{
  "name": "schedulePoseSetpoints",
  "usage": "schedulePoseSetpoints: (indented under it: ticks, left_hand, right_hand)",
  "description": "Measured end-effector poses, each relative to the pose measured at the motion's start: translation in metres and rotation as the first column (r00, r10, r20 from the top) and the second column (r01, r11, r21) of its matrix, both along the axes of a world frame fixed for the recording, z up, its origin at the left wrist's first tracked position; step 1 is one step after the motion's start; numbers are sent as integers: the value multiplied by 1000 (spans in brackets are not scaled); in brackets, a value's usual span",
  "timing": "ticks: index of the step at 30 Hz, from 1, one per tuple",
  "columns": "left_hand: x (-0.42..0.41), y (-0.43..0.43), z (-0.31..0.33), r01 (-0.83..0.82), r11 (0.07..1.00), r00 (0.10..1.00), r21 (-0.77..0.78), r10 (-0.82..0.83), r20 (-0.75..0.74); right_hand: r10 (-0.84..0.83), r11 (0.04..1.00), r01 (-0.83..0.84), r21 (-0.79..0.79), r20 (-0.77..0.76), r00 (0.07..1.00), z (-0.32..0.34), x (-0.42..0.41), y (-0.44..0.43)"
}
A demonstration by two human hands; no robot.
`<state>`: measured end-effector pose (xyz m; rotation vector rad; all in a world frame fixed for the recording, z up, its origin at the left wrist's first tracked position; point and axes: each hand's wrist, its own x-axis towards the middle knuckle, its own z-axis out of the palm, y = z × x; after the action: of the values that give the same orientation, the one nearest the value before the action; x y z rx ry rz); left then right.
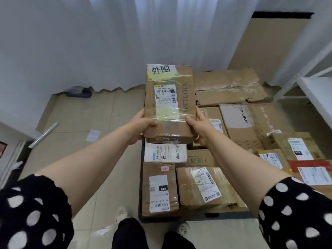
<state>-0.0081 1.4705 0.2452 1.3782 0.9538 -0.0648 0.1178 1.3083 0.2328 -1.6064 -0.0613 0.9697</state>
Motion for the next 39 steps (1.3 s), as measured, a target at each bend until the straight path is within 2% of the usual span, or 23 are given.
schedulePoseSetpoints:
  ticks: [5,8,10,16,23,39]
  left_hand:
    - [35,44,-40,103,992,994,-77,-101,35]
    - [55,73,-68,136,982,990,-130,-132,39]
    - [64,93,-90,139,979,990,-149,-135,34]
    - [77,133,-150,178,970,983,-166,-183,-18]
    - [74,143,-196,190,969,975,-159,-205,-85]
    - [65,137,-238,209,978,954,-25,-209,-216]
  right_hand:
    - [-105,993,108,-46,69,992,-35,24,37]
    - [-181,969,199,-144,125,975,-67,35,63]
    - [-219,947,233,-222,87,972,-91,41,81]
    - [-203,933,211,-291,55,978,-139,55,117]
    - [-193,911,188,-368,24,981,-183,57,128]
    - [-112,893,100,-439,-2,994,-229,56,126]
